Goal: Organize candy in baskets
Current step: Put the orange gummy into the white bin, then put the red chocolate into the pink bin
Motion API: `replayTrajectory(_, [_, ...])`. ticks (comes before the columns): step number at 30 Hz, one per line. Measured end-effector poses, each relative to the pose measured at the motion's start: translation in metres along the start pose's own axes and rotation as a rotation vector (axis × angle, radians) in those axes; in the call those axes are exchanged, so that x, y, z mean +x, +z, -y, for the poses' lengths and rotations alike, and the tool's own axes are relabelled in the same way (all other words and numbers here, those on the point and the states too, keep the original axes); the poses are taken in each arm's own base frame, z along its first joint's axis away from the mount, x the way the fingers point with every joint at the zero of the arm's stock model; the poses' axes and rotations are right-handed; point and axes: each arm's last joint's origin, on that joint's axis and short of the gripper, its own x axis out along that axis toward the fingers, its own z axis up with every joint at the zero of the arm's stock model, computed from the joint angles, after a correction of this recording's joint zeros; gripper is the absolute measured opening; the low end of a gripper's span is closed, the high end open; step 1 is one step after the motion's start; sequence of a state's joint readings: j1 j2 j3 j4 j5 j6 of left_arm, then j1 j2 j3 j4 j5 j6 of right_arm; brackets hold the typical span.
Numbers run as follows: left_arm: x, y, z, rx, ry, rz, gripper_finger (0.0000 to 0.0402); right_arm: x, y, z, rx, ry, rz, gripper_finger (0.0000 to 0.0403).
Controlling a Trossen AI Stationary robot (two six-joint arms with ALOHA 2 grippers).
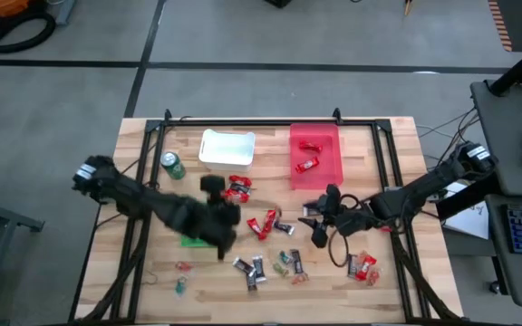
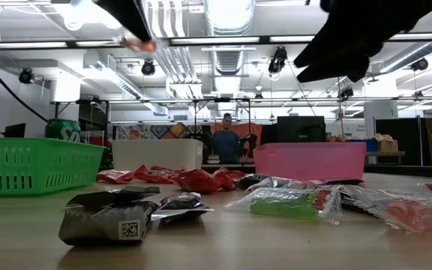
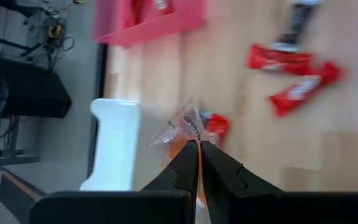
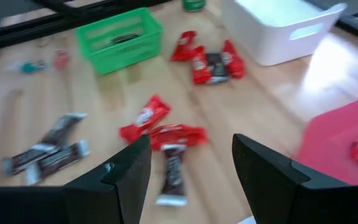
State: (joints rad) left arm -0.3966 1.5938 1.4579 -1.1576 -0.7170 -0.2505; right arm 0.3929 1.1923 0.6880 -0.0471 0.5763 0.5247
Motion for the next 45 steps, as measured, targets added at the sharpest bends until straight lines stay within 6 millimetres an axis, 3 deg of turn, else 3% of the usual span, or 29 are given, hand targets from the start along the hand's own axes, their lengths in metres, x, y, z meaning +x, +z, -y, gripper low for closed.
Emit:
replayTrajectory(6, [0.061, -0.036, -0.057, -0.111, 0.061, 0.017, 0.0000, 0.017, 0.014, 0.031, -0.021, -0.129, 0.012, 0.0215])
replayTrajectory(10, [0.108, -0.063, -0.105, -0.332, 0.183, 0.019, 0.0000, 0.027, 0.025, 0.058, -0.042, -0.224, 0.011, 0.0215])
replayTrajectory(17, [0.164, -0.106, -0.160, -0.620, 0.019, -0.056, 0.0000, 0.039, 0.038, 0.102, 0.062, -0.256, -0.022, 0.0214])
replayTrajectory(23, [0.188, -0.120, -0.166, -0.693, -0.029, -0.127, 0.0000, 0.041, 0.040, 0.112, 0.103, -0.240, -0.033, 0.0214])
replayTrajectory(29, [0.195, -0.121, -0.164, -0.684, -0.005, -0.158, 0.0008, 0.041, 0.040, 0.112, 0.157, -0.240, -0.026, 0.0215])
replayTrajectory(40, [0.193, -0.116, -0.168, -0.618, 0.000, -0.131, 0.0103, 0.042, 0.038, 0.105, 0.335, 0.006, -0.114, 0.0215])
replayTrajectory(45, [0.191, -0.113, -0.169, -0.601, 0.000, -0.115, 0.0126, 0.041, 0.037, 0.099, 0.414, 0.150, -0.184, 0.0215])
